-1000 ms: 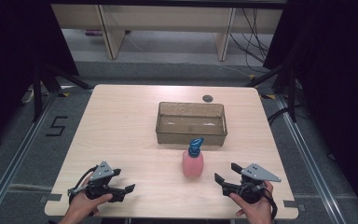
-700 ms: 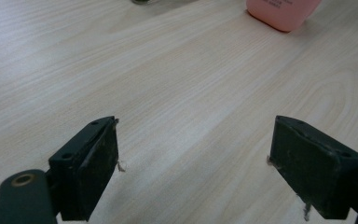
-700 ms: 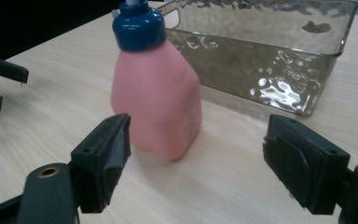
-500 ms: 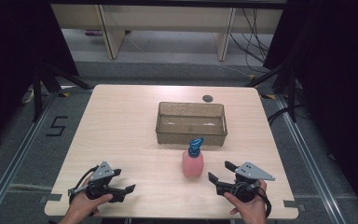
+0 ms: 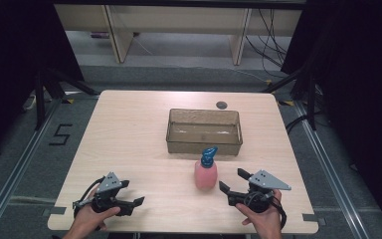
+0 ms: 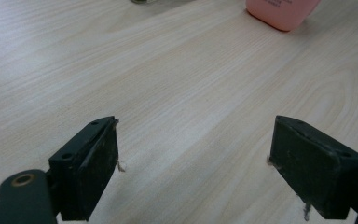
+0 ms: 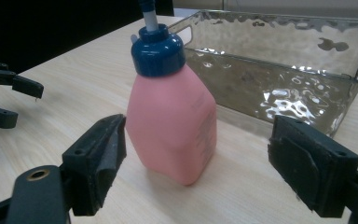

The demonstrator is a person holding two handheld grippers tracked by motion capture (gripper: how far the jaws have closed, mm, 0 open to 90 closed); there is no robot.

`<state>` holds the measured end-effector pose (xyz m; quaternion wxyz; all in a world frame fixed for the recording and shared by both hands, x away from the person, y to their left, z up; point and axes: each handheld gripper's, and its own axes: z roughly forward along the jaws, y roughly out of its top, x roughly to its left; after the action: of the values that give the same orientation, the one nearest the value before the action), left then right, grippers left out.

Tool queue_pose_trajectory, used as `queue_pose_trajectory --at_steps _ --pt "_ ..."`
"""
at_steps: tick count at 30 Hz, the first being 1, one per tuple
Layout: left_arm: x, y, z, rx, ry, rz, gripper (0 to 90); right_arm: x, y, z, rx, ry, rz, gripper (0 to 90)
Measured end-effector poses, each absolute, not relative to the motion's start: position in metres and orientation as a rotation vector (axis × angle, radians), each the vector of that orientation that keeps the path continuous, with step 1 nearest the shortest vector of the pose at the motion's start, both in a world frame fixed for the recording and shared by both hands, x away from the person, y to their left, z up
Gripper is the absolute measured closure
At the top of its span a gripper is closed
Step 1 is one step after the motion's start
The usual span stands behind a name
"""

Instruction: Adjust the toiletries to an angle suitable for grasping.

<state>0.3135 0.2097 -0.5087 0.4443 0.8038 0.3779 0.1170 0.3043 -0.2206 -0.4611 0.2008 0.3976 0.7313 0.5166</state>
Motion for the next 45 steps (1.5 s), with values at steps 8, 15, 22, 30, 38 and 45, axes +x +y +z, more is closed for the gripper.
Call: queue_pose_trajectory --at_steps 8,15,22,30,38,45 --pt "0.314 0.210 -0.509 1.994 0.938 0.292 14.8 0.308 -0.215 -0.461 1.086 2.028 1.476 17.6" --pt "0.314 0.210 -0.509 1.982 0.948 0.292 14.8 0.313 -0.212 -0.460 1.036 2.042 1.468 17.4" --pt "0.315 0.210 -0.509 1.986 0.953 0.290 14.8 0.316 -0.207 -0.460 1.061 2.051 1.496 18.7" --pt "0.317 0.210 -0.509 1.995 0.956 0.290 14.8 0.321 -0.205 -0.459 1.067 2.079 1.531 19.9" --pt "0.317 0.209 -0.510 1.990 0.959 0.283 14.8 0.326 -0.201 -0.457 1.070 2.086 1.527 20.5" --pt "0.316 0.209 -0.509 1.995 0.959 0.290 14.8 0.331 -0.195 -0.457 1.009 2.081 1.517 20.7"
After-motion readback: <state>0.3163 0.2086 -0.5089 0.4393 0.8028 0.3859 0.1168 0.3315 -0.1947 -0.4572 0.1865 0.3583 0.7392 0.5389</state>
